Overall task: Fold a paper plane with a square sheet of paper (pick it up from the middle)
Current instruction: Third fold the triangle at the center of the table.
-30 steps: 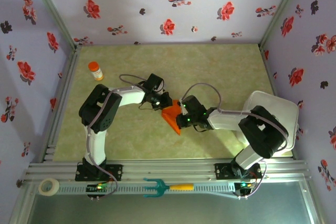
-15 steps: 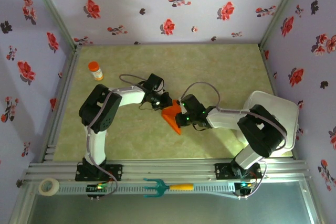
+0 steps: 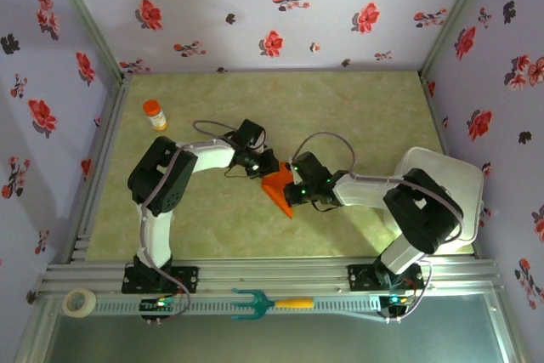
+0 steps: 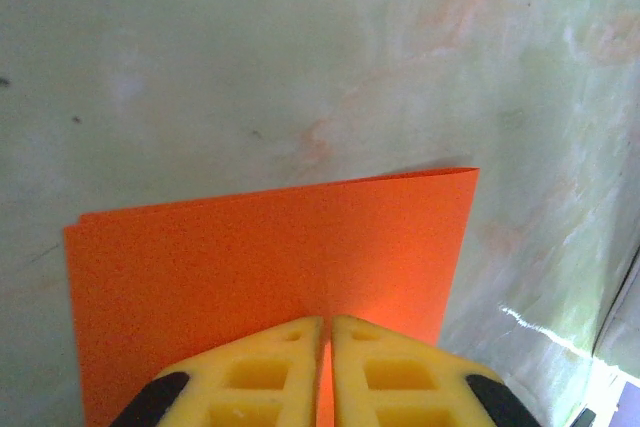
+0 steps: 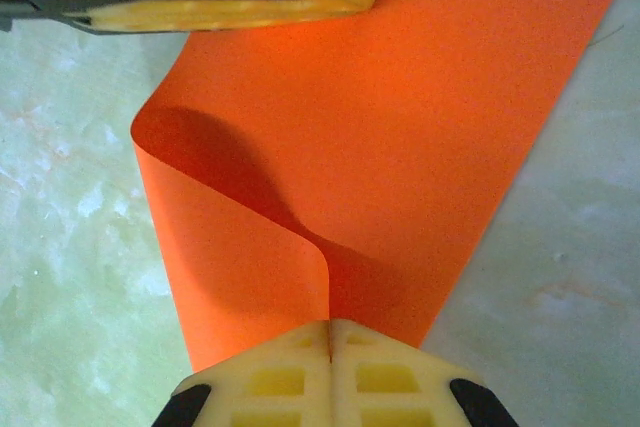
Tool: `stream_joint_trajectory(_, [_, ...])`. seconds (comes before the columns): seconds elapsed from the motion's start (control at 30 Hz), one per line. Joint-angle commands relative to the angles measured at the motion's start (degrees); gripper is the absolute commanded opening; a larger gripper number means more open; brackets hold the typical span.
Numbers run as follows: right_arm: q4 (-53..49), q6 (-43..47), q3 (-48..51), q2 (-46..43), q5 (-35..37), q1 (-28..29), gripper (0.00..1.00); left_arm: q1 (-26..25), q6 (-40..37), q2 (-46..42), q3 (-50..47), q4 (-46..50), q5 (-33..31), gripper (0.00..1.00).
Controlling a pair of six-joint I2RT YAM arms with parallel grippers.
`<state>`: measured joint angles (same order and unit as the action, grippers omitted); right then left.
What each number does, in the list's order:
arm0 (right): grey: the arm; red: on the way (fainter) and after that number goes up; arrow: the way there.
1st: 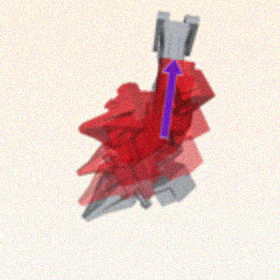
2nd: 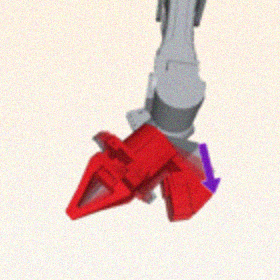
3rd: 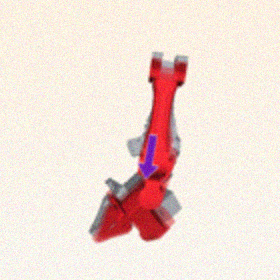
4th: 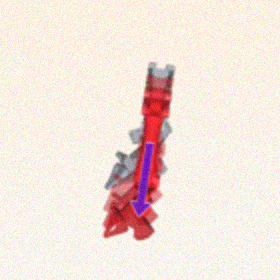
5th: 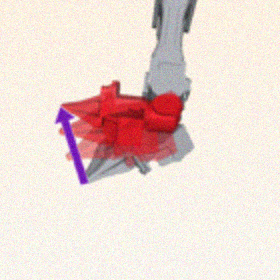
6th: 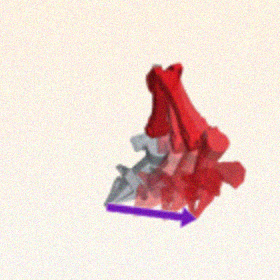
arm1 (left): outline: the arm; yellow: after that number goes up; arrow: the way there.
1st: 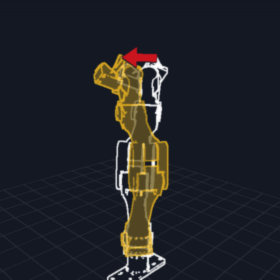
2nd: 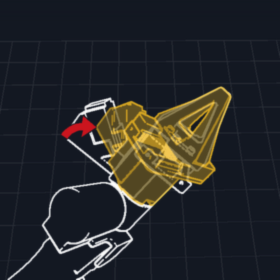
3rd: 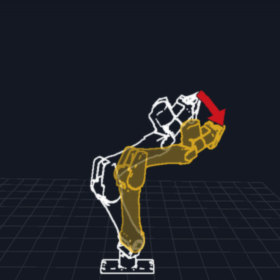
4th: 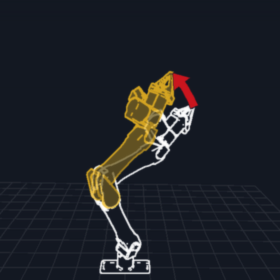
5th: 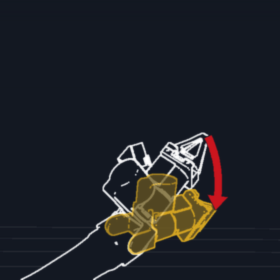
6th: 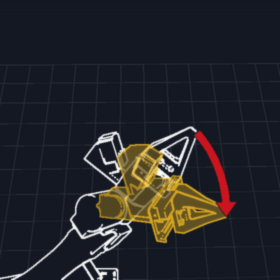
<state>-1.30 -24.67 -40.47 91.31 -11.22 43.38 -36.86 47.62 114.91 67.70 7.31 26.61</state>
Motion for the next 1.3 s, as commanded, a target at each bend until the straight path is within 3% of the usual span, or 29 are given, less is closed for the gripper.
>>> stream_joint_trajectory(0.0, [-2.0, -0.1, -1.4, 0.5, -2.2, -0.4, 0.0, -0.2, -0.6, 0.1, -1.2, 3.0, -0.9, 0.13])
stream_joint_trajectory(1.27, [-2.1, 0.0, -1.4, -0.6, 1.4, -0.4, 0.0, -0.2, -0.3, 0.3, -1.5, 2.4, -0.9, 0.13])
